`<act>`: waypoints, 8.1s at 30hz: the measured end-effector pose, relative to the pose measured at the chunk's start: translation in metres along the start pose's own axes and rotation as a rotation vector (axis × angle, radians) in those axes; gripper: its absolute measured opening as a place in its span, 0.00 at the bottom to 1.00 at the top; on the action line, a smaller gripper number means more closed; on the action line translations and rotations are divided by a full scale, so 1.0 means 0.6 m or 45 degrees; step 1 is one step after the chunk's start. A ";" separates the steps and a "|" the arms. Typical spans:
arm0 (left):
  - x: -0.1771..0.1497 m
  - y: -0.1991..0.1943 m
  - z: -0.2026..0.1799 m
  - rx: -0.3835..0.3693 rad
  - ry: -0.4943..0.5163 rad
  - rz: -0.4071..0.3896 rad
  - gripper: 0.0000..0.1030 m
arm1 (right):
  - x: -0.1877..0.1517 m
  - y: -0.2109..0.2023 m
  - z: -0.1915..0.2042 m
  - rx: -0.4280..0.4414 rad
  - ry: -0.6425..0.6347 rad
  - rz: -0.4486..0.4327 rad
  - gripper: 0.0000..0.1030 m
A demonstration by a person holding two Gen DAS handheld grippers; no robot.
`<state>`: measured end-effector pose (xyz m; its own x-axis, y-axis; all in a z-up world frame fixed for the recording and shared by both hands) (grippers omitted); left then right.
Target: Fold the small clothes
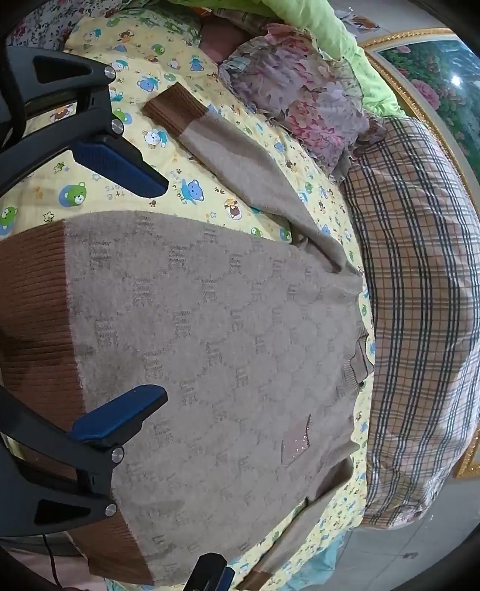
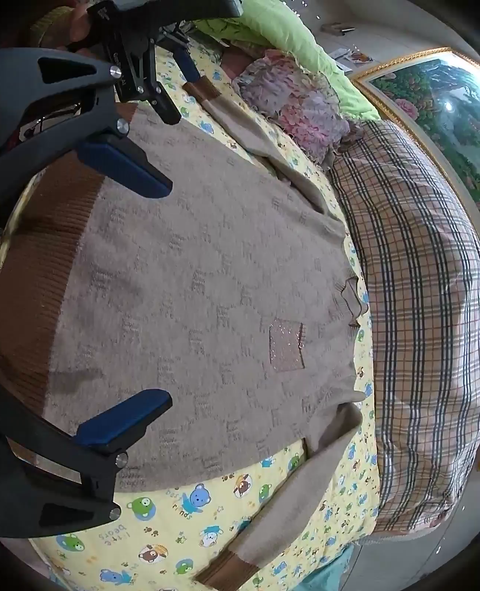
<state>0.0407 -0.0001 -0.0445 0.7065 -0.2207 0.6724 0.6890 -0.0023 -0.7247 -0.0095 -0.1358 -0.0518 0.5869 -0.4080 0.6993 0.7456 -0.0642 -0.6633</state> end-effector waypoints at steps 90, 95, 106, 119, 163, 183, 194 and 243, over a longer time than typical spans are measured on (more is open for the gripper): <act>0.181 0.187 -0.011 -0.065 -0.004 0.158 0.99 | 0.140 -0.001 -0.387 -0.348 0.139 0.037 0.91; 0.202 0.219 -0.021 -0.091 -0.020 0.173 0.99 | 0.125 0.046 -0.424 -0.463 -0.046 0.227 0.70; 0.190 0.239 -0.024 -0.154 -0.040 0.211 0.99 | 0.142 0.039 -0.424 -0.246 0.144 0.239 0.07; 0.184 0.220 0.059 -0.160 -0.152 0.193 0.99 | 0.330 0.166 -0.022 0.676 0.245 0.136 0.07; 0.360 0.375 0.076 -0.482 -0.055 0.228 0.03 | 0.284 0.185 -0.215 0.290 0.508 -0.013 0.55; 0.317 0.420 0.061 -0.591 -0.180 0.394 0.04 | 0.354 0.338 -0.331 0.027 0.453 0.128 0.09; 0.328 0.473 0.035 -0.576 -0.166 0.461 0.08 | 0.346 0.326 -0.384 -0.209 0.339 0.096 0.09; 0.039 0.264 0.345 -0.062 -0.133 0.430 0.05 | 0.087 0.149 -0.032 0.304 0.447 0.118 0.48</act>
<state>0.1998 0.1963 -0.1121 0.9077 -0.1159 0.4033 0.4067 0.0065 -0.9135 0.0818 -0.1802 -0.0799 0.5427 -0.6897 0.4794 0.7710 0.1827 -0.6100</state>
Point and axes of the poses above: each gripper's, at about its wrist camera, not at the fingertips, and y roughly the way its jaws point, z to its left, x to its top, the point moved 6 cm from there along y, roughly the way its jaws point, and after that the axes turned 1 degree about z, right-handed, at the moved point
